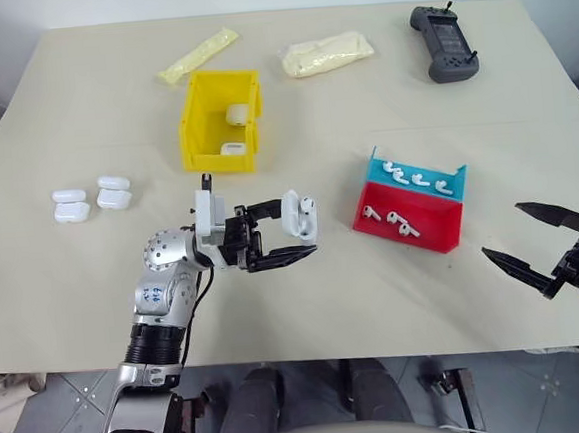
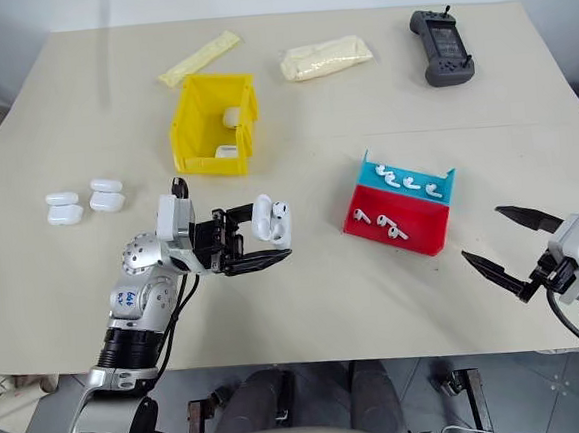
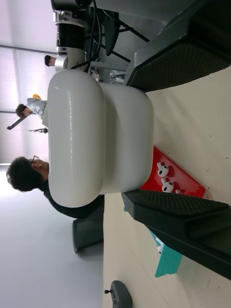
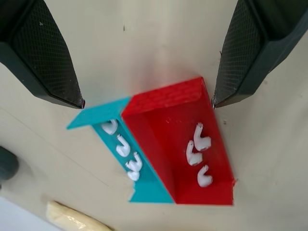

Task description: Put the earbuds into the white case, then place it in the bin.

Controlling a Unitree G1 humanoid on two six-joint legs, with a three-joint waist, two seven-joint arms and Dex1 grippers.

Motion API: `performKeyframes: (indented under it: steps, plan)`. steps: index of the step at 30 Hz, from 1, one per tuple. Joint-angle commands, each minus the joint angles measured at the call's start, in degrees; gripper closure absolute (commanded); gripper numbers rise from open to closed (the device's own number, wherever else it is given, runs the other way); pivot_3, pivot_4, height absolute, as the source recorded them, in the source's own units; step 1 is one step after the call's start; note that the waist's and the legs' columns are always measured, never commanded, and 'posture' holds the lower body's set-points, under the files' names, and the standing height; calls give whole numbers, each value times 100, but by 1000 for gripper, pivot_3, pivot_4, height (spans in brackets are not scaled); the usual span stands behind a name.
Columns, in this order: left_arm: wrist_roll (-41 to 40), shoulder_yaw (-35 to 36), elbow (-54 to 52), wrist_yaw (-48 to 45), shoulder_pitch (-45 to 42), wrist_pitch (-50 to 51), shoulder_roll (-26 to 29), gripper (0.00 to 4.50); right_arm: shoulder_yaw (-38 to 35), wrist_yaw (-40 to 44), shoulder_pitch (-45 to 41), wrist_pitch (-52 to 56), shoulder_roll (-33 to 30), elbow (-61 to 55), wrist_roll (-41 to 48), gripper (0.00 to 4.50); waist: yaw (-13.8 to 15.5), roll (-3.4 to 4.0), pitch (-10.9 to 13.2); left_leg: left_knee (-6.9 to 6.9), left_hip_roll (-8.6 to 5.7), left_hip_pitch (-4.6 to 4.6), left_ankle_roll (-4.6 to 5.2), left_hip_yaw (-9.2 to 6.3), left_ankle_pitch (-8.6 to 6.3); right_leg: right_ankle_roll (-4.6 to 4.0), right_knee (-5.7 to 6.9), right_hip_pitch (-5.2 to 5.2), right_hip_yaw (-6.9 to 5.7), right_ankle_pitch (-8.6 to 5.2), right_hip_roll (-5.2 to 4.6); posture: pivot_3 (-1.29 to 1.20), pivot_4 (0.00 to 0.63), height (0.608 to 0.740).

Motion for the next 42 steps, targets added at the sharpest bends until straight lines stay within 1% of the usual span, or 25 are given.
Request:
performKeyframes:
  steps: [1, 4, 5, 8, 9, 11, 13, 14, 18, 20, 26, 30, 35, 38, 42]
  plan:
    - [25, -40, -75, 5, -11, -121, -38, 1763, 192, 27, -675, 318, -343, -99, 155, 72, -11, 0, 0, 0, 0, 0, 0, -1, 0, 0, 0, 0, 0, 0, -2, 0, 150, 740]
    - [6, -85, -166, 47, -1, -96, -83, 1763, 860, 109, -1607, 1090, -904, 121, -102, 72, -26, 3, -1, 1, 2, 0, -1, -6, 0, 0, -2, 0, -4, 0, -1, 0, 150, 740]
    - [4, -107, -197, 42, 13, -90, -90, 1763, 1196, 63, -2084, 1593, -1111, 253, -225, 72, -35, 3, -1, 3, 5, 0, -1, -8, 0, 0, -2, 1, -6, 0, 0, 0, 150, 740]
    - [17, -153, -226, 56, 23, -93, -121, 1763, 2292, 171, -3540, 2330, -1408, 843, -892, 72, -55, 3, -1, 3, 2, -6, -1, -10, 0, 0, -7, -2, -7, 0, -5, 0, 150, 740]
    - [23, -166, -233, 67, 25, -100, -140, 1763, 2688, 222, -4037, 2384, -1398, 1143, -1244, 72, -41, 3, -1, 3, 2, -10, -1, -9, 0, 0, -9, -5, -7, 0, -6, 0, 150, 740]
    - [34, -187, -245, 113, 21, -113, -192, 1763, 3247, 252, -4986, 2803, -1179, 1767, -1603, 72, -48, 3, -1, 2, 3, -13, -3, -12, 0, -1, -8, -11, -11, -1, -5, 0, 150, 740]
    - [48, -208, -277, 155, 40, -127, -239, 1763, 3723, 538, -5576, 2981, -1054, 2232, -1895, 72, -54, 2, -1, 2, -1, -24, -3, -12, 0, -1, -10, -19, -12, -1, -9, 0, 150, 740]
    - [52, -222, -311, 181, 63, -130, -262, 1763, 3987, 724, -5797, 2849, -1016, 2462, -2117, 72, -47, 3, -1, 2, -2, -27, -3, -13, 0, -1, -10, -22, -13, -1, -9, 0, 150, 740]
    - [74, -267, -429, 276, 163, -166, -320, 1763, 4816, 1408, -6456, 2531, -895, 3268, -2819, 72, -51, 3, -1, -2, -8, -36, -2, -16, 0, -1, -3, -29, -16, 0, -14, 0, 150, 740]
    - [80, -269, -457, 322, 191, -188, -327, 1763, 5061, 1604, -6731, 2298, -805, 3663, -3098, 72, -65, 3, -1, 0, -11, -37, -1, -14, -1, 0, -2, -31, -16, 0, -15, 0, 150, 740]
    - [99, -254, -467, 467, 239, -283, -368, 1763, 5493, 1684, -7487, 1660, -382, 4910, -3831, 72, -80, 3, -1, 4, -7, -36, -4, -13, 1, 0, -4, -35, -16, 0, -12, 0, 150, 740]
    - [113, -267, -474, 535, 258, -342, -387, 1763, 5605, 1639, -7738, 1343, -172, 5564, -4163, 72, -73, 3, -1, 4, -10, -37, -4, -12, 1, 0, -1, -37, -16, 0, -15, 0, 150, 740]
    - [111, -281, -529, 618, 328, -386, -400, 1763, 5615, 1623, -7917, 1088, 25, 6100, -4433, 72, -84, 3, -1, 3, -10, -36, -5, -12, 1, 0, 1, -37, -16, 0, -15, 0, 150, 740]
    - [108, -295, -562, 633, 372, -396, -396, 1763, 5582, 1637, -7983, 1037, 120, 6321, -4520, 677, -84, 3, -1, 3, -10, -36, -5, -12, 1, 0, 2, -37, -16, 0, -15, 0, 150, 740]
    - [102, -302, -567, 655, 366, -408, -401, 1763, 5601, 1622, -7995, 836, 168, 6470, -4689, 1957, -78, 3, -1, 5, -11, -36, -4, -12, 1, 0, 2, -36, -16, 0, -15, 0, 150, 740]
